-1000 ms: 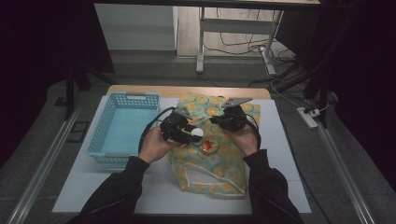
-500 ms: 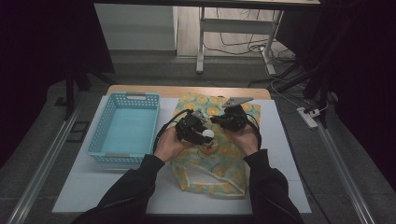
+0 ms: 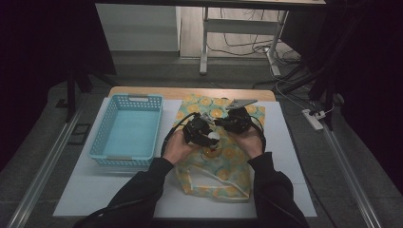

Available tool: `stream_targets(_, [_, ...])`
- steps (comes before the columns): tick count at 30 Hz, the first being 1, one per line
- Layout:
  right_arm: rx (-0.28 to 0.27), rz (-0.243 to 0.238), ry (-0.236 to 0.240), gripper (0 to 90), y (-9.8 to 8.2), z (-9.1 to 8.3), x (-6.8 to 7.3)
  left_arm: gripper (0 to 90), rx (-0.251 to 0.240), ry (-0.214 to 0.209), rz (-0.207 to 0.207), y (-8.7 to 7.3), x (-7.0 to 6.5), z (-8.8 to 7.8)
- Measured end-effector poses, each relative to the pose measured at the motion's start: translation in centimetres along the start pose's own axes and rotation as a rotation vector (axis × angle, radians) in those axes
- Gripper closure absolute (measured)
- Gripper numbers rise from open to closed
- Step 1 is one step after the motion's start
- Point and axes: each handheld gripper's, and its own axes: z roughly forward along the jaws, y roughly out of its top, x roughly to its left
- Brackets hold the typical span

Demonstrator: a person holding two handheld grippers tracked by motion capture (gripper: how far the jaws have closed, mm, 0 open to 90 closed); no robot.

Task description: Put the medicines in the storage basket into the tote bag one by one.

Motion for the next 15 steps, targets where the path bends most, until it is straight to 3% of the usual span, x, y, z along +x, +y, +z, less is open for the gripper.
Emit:
stream_targets(8, [-0.001, -0.006, 0.002, 89.9, -0.01, 0.04, -0.02, 50.1, 0.007, 0.004, 0.007, -0.27, 0.21, 0.85])
stream_targets(12, [0.000, -0.005, 0.001, 89.9, 0.01, 0.00, 0.02, 49.0, -0.013, -0.002, -0.001, -0.41, 0.30, 0.93])
stream_targets(15, [0.001, -0.006, 0.001, 89.9, -0.01, 0.00, 0.03, 39.3, -0.025, -0.006, -0.008, -0.43, 0.34, 0.71])
